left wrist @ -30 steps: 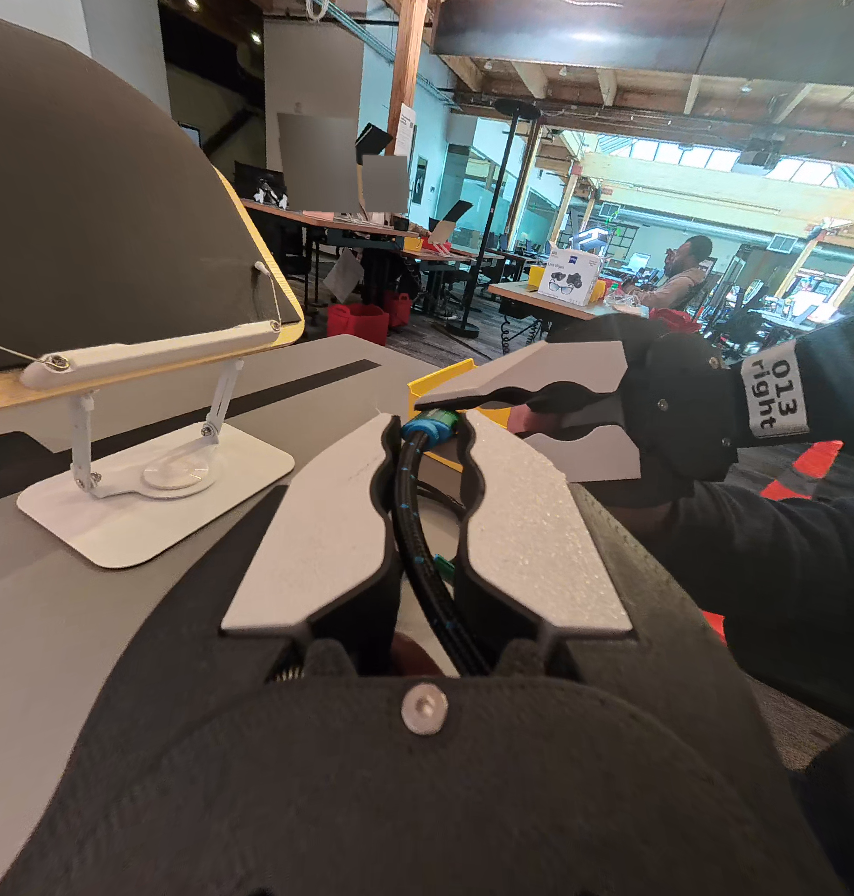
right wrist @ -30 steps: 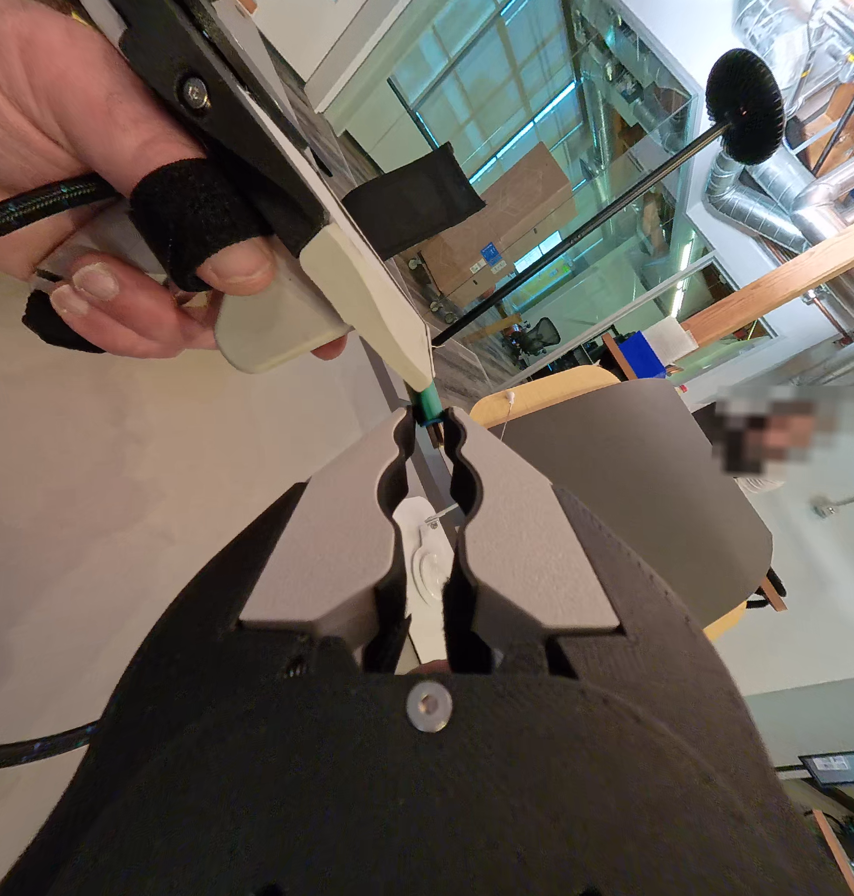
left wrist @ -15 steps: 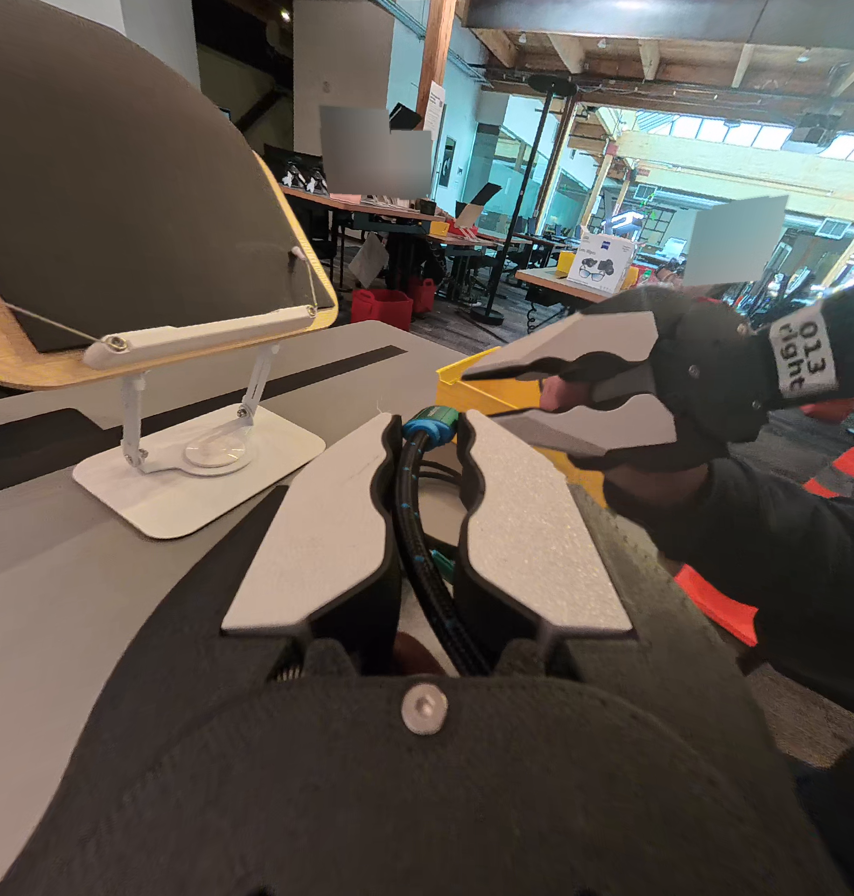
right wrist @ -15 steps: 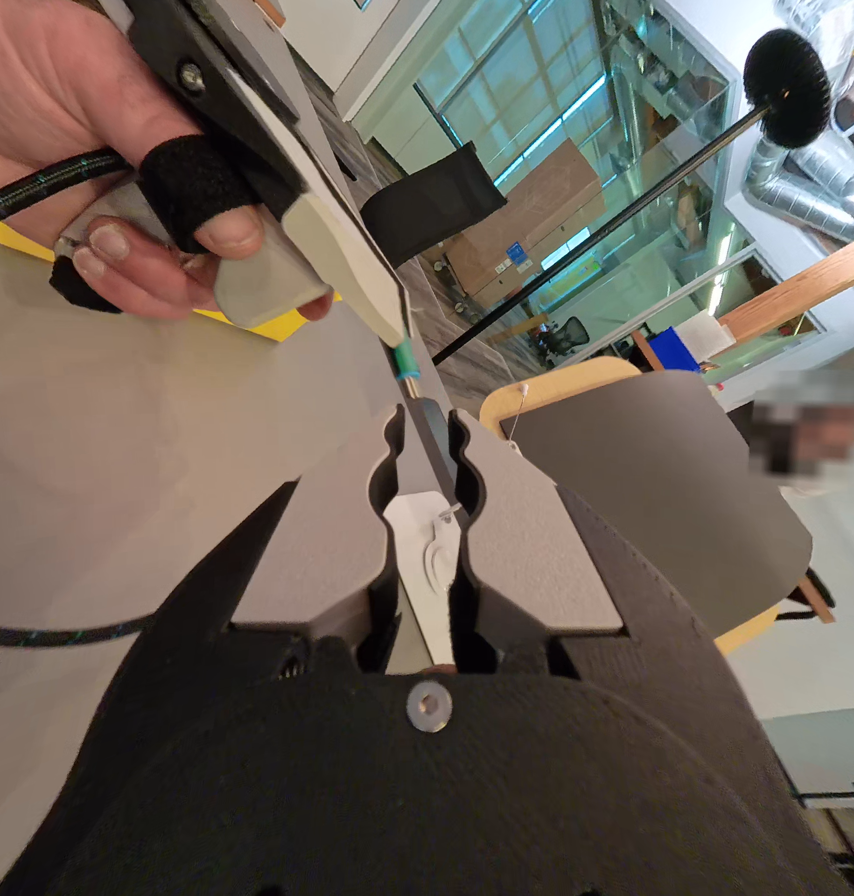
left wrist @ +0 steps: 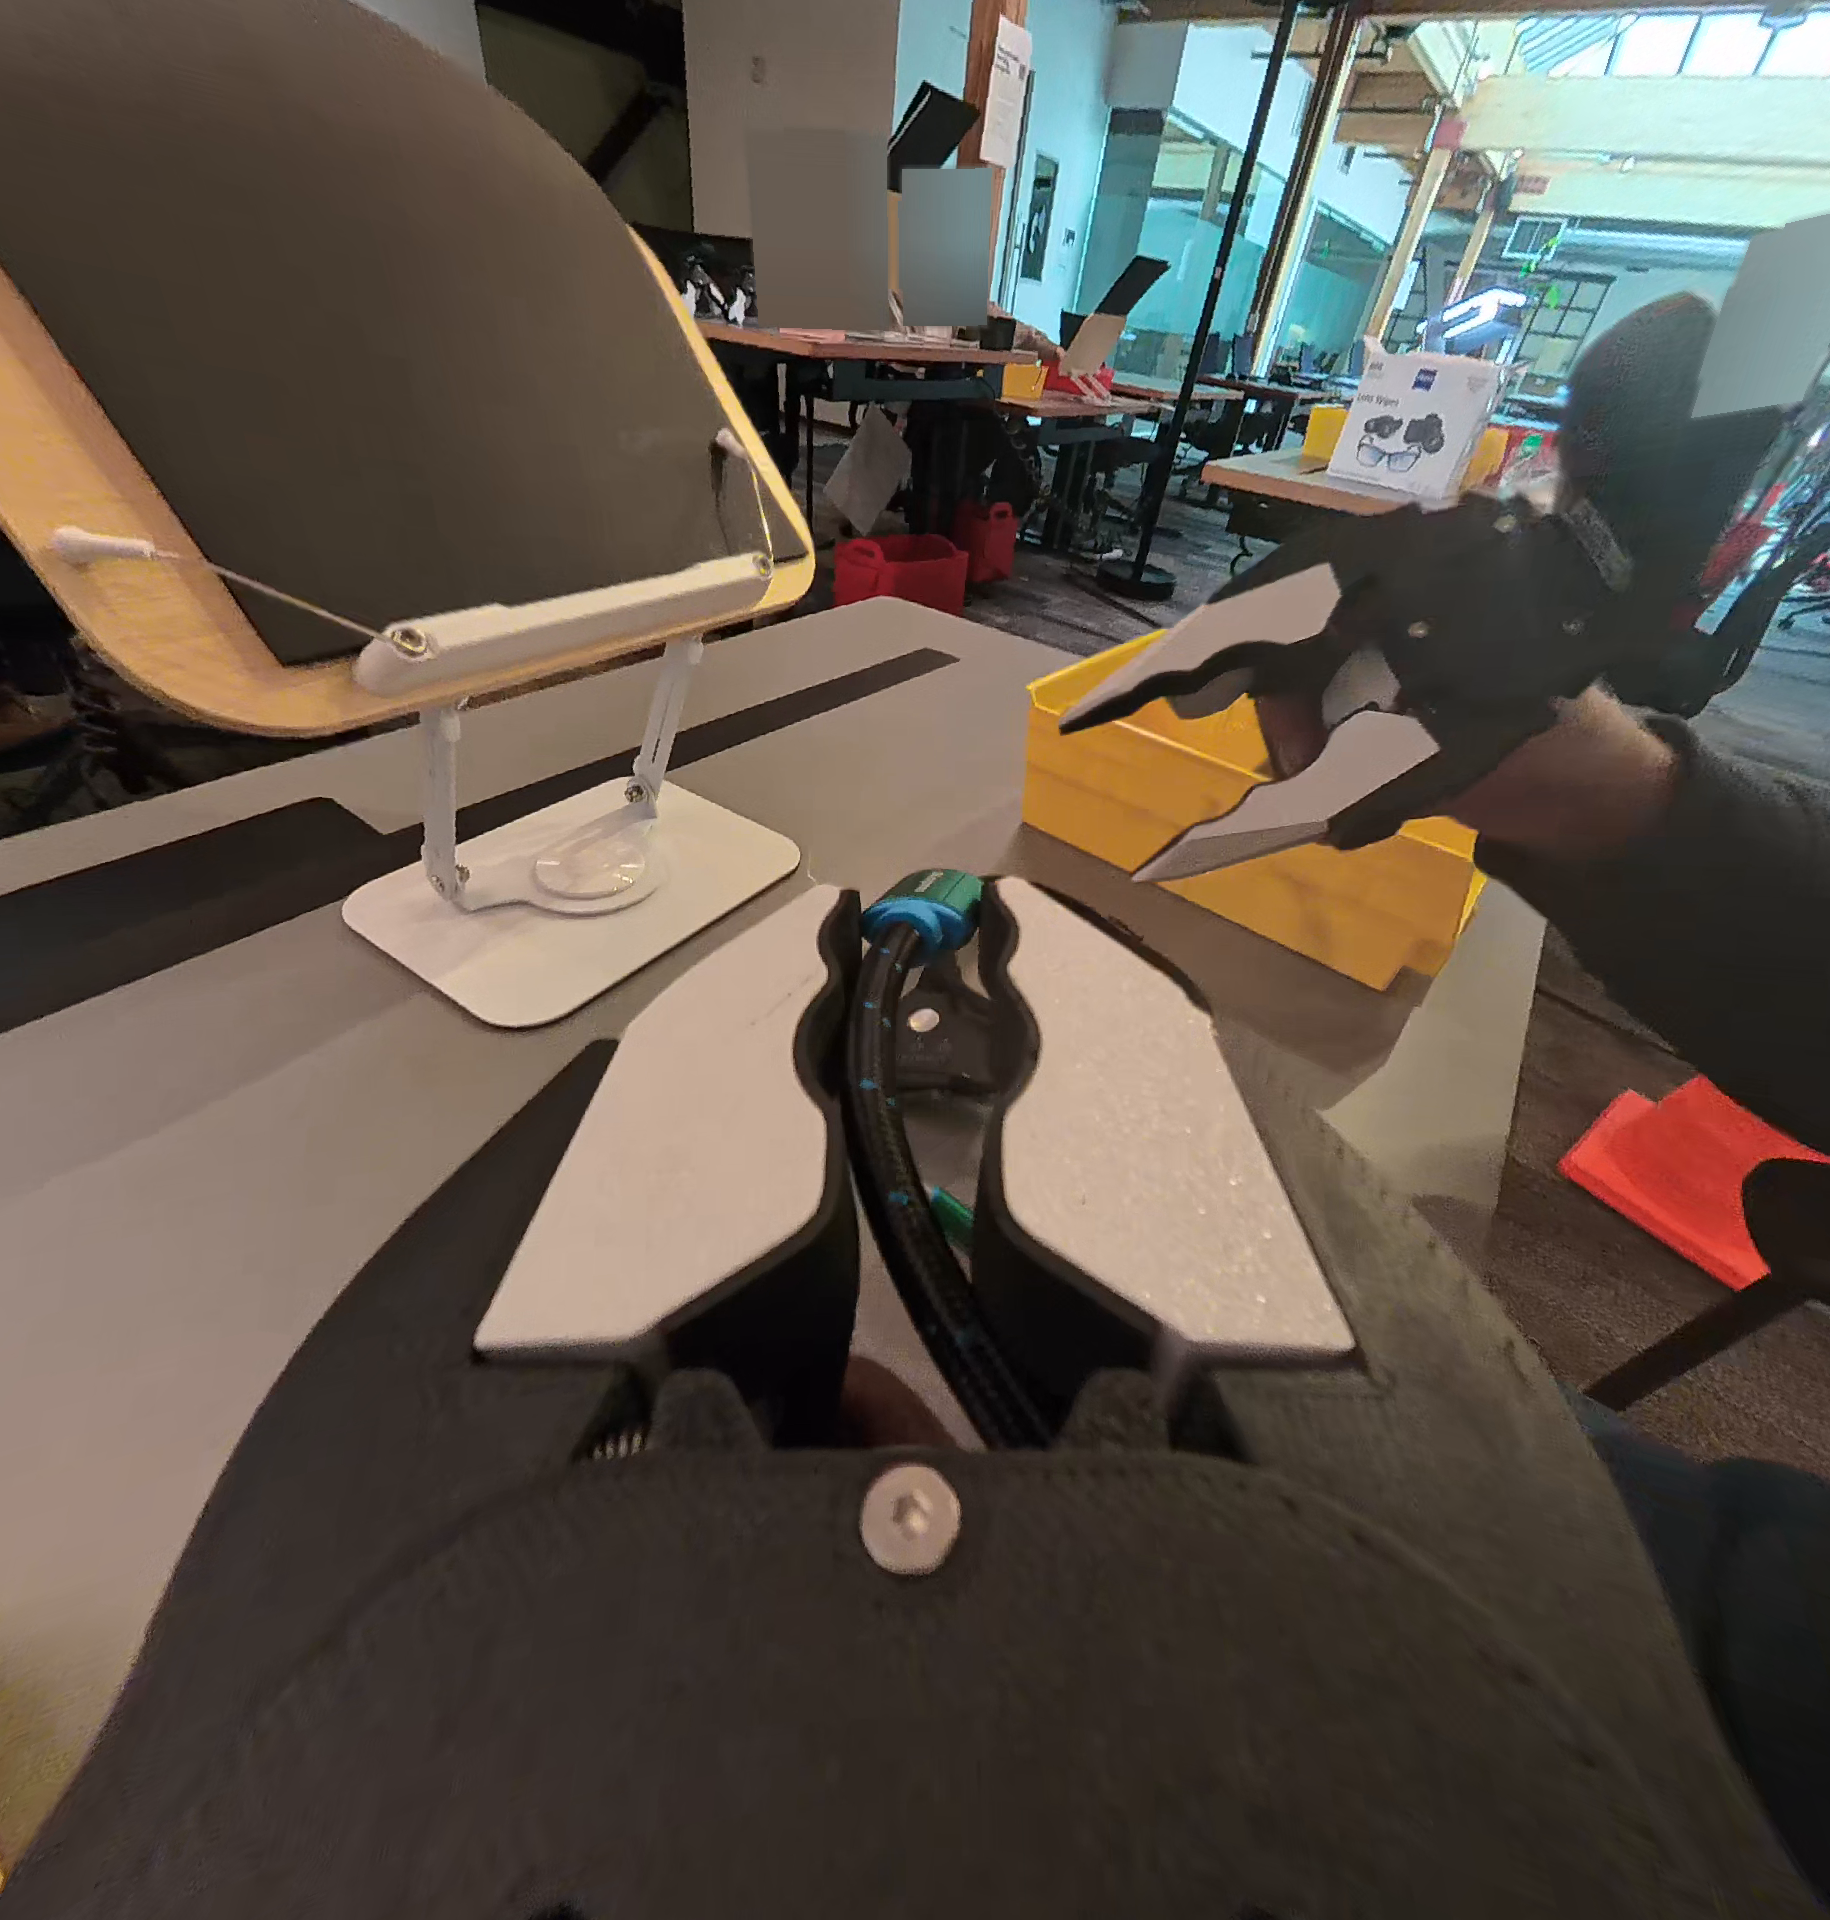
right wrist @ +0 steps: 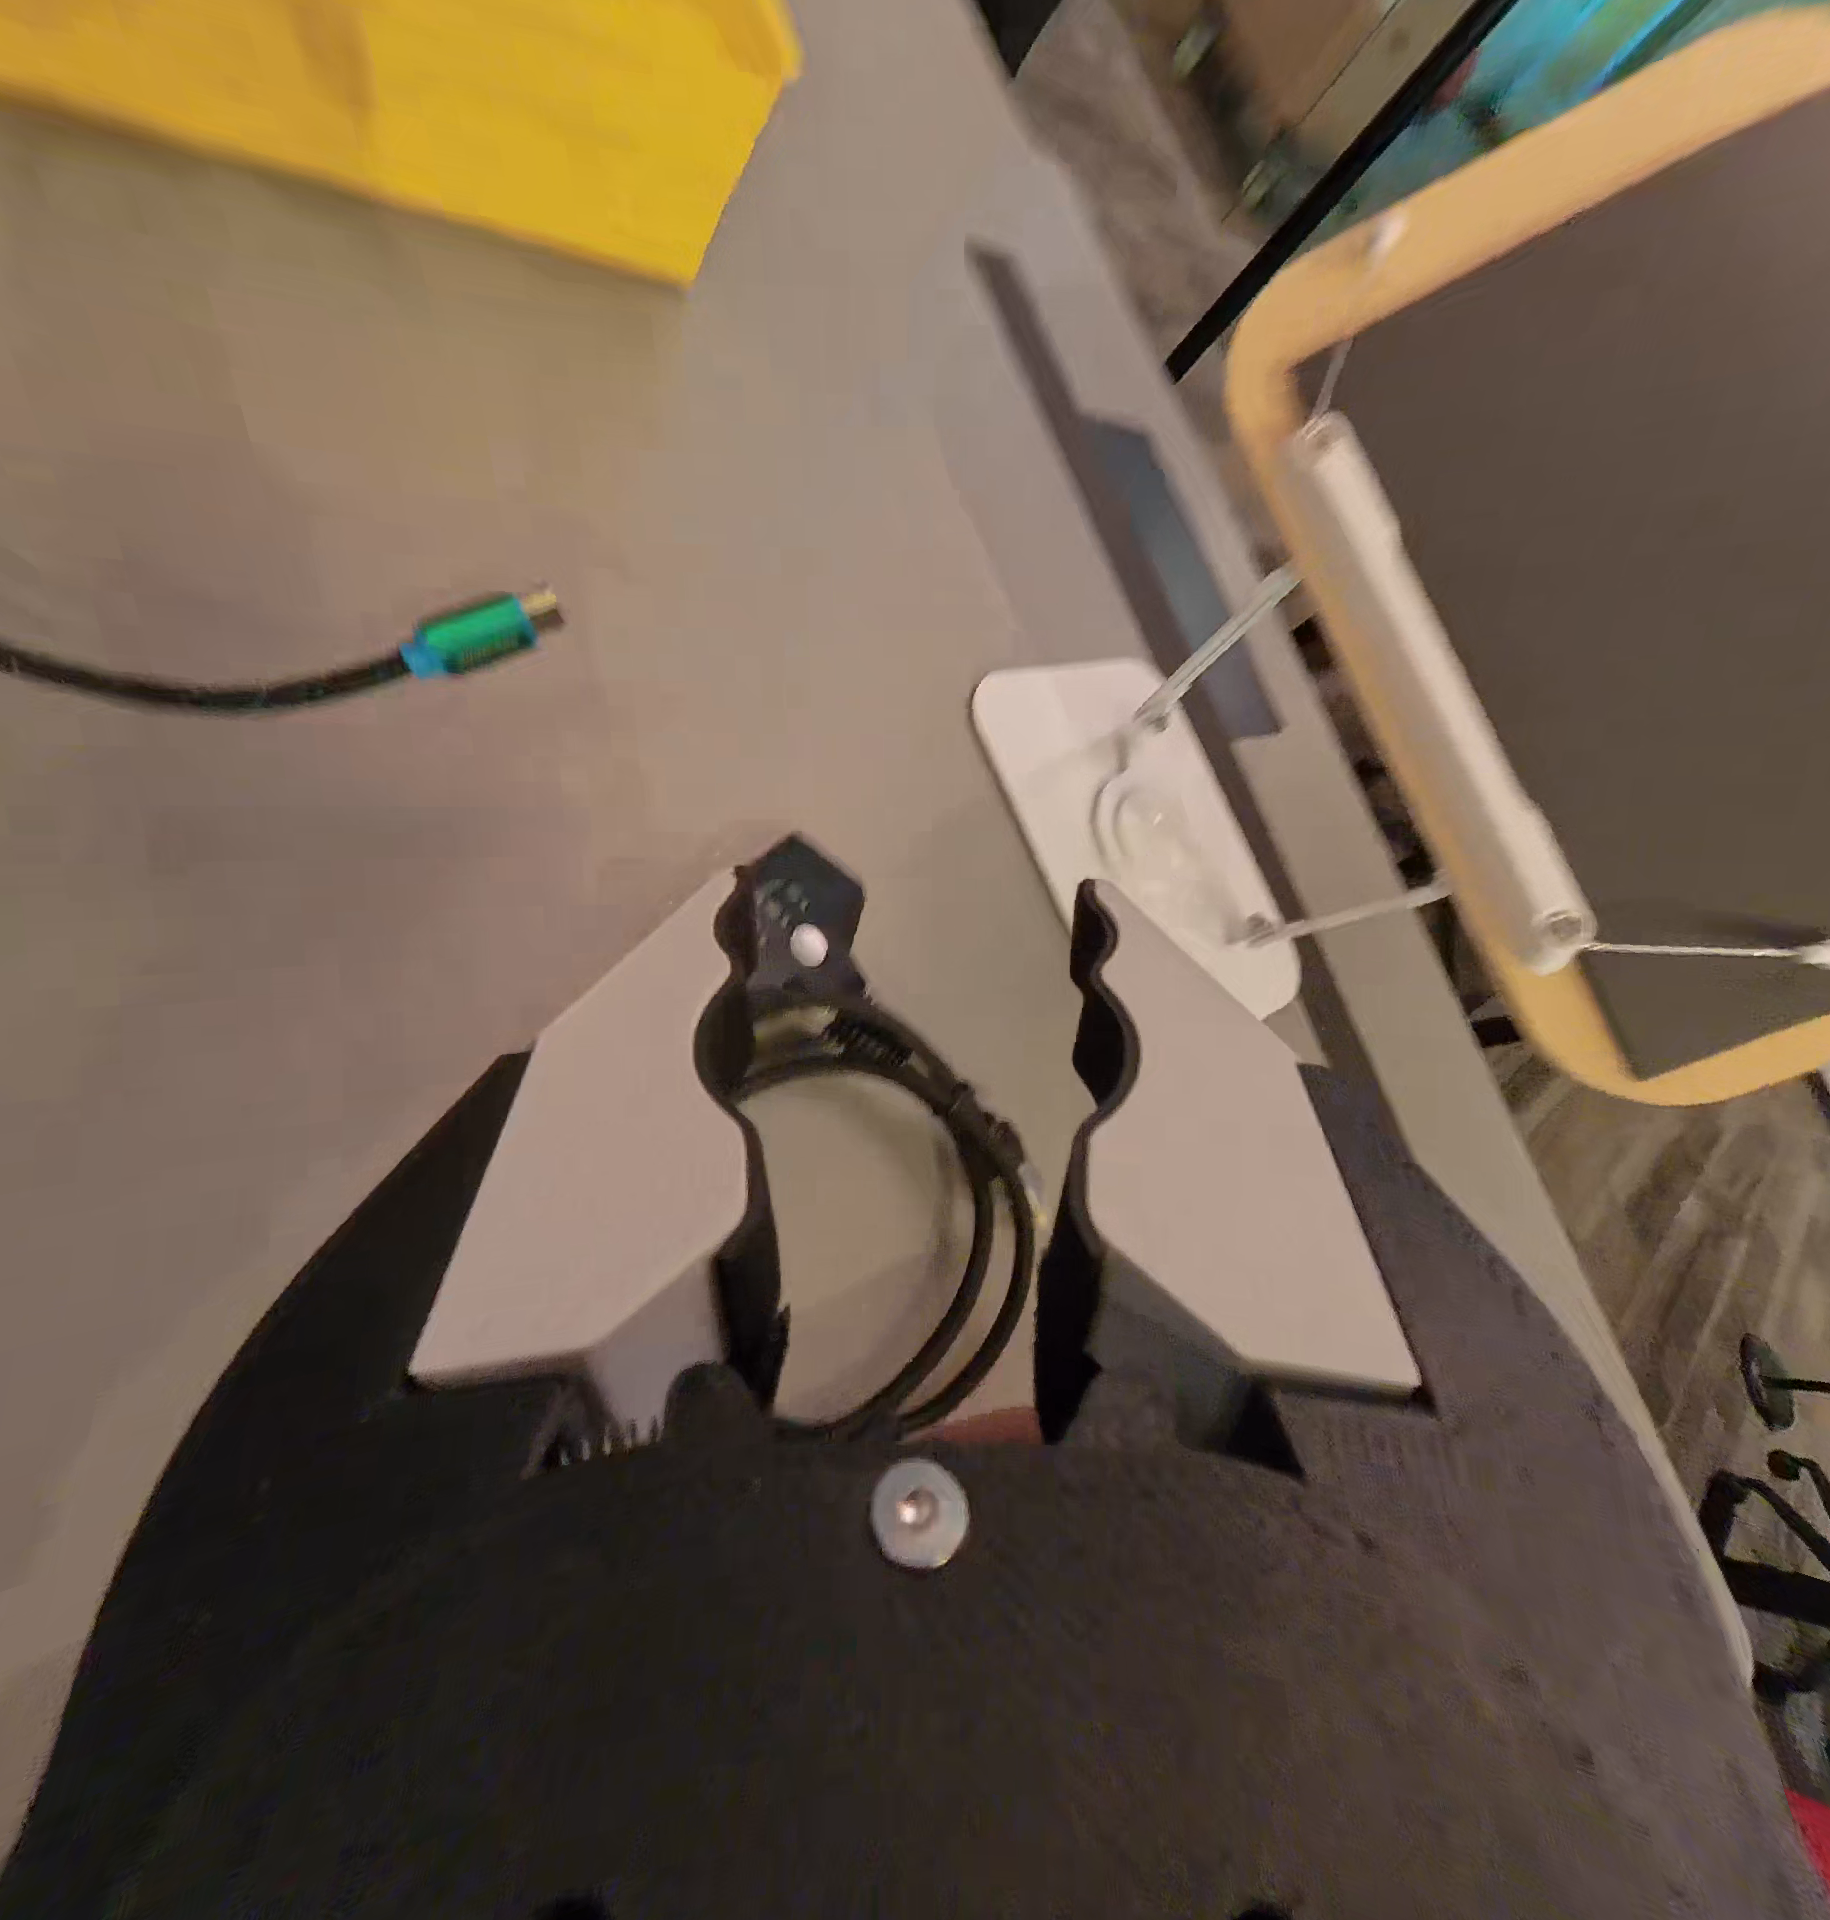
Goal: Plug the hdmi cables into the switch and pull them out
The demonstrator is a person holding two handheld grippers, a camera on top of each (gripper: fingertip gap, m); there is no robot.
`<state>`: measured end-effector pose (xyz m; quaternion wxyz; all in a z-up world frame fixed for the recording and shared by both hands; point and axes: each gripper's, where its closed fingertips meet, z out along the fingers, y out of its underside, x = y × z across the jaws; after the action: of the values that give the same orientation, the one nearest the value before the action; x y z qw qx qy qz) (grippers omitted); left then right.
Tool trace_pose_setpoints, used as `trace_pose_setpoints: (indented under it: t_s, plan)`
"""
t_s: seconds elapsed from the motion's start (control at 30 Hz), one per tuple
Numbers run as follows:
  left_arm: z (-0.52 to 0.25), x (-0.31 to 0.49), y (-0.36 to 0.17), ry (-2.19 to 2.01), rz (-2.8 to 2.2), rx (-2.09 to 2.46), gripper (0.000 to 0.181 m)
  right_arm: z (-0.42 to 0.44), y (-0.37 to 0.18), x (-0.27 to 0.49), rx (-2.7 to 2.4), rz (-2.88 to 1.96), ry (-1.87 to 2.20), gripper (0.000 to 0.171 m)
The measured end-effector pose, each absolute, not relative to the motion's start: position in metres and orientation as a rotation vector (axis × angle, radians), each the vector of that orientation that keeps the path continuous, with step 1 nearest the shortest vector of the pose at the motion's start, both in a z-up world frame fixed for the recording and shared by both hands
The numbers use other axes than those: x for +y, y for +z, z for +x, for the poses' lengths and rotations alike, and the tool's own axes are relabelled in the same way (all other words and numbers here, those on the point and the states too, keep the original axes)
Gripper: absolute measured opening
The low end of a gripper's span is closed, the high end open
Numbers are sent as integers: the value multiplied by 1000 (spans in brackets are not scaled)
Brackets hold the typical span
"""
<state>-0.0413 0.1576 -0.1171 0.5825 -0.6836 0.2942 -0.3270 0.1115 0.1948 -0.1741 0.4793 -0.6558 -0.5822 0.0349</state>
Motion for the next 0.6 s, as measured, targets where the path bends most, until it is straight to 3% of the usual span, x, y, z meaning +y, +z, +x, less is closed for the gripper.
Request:
trace_pose_setpoints:
  t_s: [0.17, 0.3, 0.47, 0.6]
  plan:
    - [-47, 157, -124, -766, -1611, 687, 21, 119, -201, 205, -1625, -1712, 81, 67]
    - [-48, 158, -126, -771, -1611, 687, 21, 98, -213, 219, -1730, -1765, 228, 61]
    - [-50, 160, -129, -772, -1616, 678, 21, 104, -271, 244, -1968, -1935, 143, 63]
    - [-52, 162, -131, -785, -1622, 669, 21, 111, -295, 241, -2132, -2009, 220, 50]
